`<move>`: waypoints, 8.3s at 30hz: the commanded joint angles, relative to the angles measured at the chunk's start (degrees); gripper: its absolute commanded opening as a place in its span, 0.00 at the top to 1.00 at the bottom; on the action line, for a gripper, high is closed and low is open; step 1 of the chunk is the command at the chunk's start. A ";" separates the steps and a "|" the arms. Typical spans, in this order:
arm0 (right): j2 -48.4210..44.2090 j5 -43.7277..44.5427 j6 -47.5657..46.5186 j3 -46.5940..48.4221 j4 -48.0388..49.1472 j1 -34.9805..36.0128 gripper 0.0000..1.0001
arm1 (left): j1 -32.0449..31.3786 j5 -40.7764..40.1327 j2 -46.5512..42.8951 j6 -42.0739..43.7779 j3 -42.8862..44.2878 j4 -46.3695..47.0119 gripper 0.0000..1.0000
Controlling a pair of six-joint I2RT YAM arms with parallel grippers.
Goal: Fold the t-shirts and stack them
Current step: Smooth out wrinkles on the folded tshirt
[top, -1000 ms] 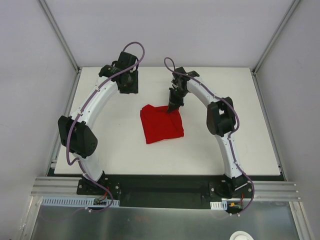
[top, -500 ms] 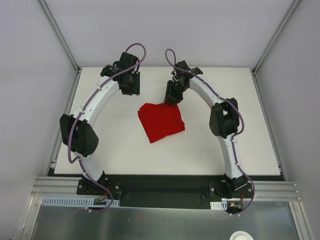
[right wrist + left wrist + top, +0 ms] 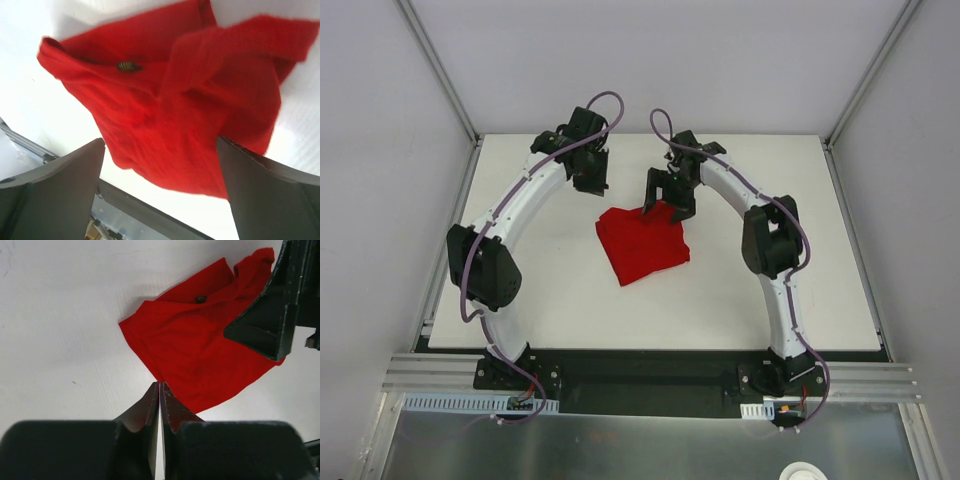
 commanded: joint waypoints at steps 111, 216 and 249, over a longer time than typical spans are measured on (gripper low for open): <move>-5.79 0.91 -6.56 -14.90 -10.97 6.64 1.00 | 1.95 14.98 20.19 2.43 -5.43 3.10 1.00; 4.40 6.71 -7.26 11.21 -14.58 2.24 0.71 | 0.54 1.88 -11.35 -0.82 -9.53 -1.83 0.57; 2.64 23.31 -5.68 8.04 -1.05 2.77 0.69 | 0.37 3.37 -11.53 -0.56 -10.05 -1.92 0.57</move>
